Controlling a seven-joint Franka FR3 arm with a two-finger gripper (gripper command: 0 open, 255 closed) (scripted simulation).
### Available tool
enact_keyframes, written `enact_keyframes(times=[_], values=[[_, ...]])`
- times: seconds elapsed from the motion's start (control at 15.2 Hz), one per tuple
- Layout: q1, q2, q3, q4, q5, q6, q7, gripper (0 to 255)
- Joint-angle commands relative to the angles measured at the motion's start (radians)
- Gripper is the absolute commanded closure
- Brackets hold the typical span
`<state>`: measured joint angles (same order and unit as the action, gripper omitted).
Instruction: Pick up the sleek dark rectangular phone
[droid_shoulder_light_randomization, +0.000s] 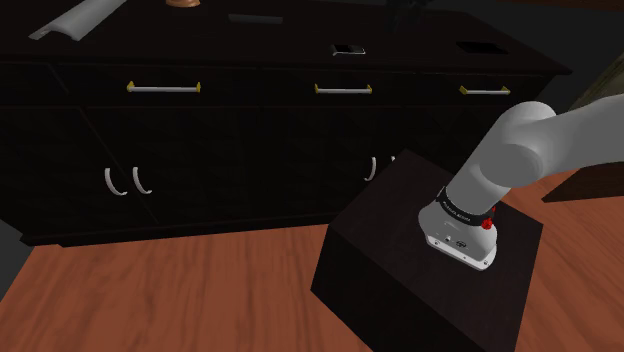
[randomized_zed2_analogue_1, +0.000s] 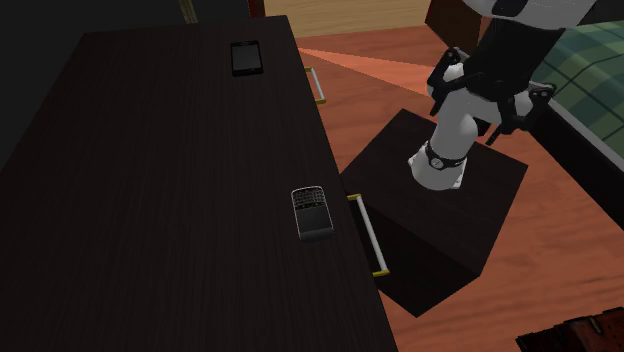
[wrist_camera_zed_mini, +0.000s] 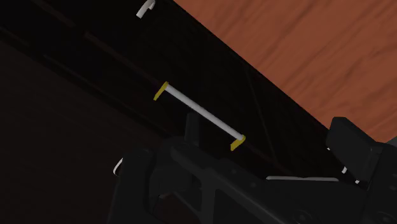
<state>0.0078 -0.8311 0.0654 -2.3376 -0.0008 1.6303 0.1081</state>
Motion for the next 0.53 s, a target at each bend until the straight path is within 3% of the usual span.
enact_keyframes(times=[0.0, 0.46], values=[[0.000, 0.000, 0.000, 0.000, 0.000, 0.000, 0.000, 0], [0.031, 0.169, -0.184, 0.031, -0.081, 0.105, -0.337, 0]])
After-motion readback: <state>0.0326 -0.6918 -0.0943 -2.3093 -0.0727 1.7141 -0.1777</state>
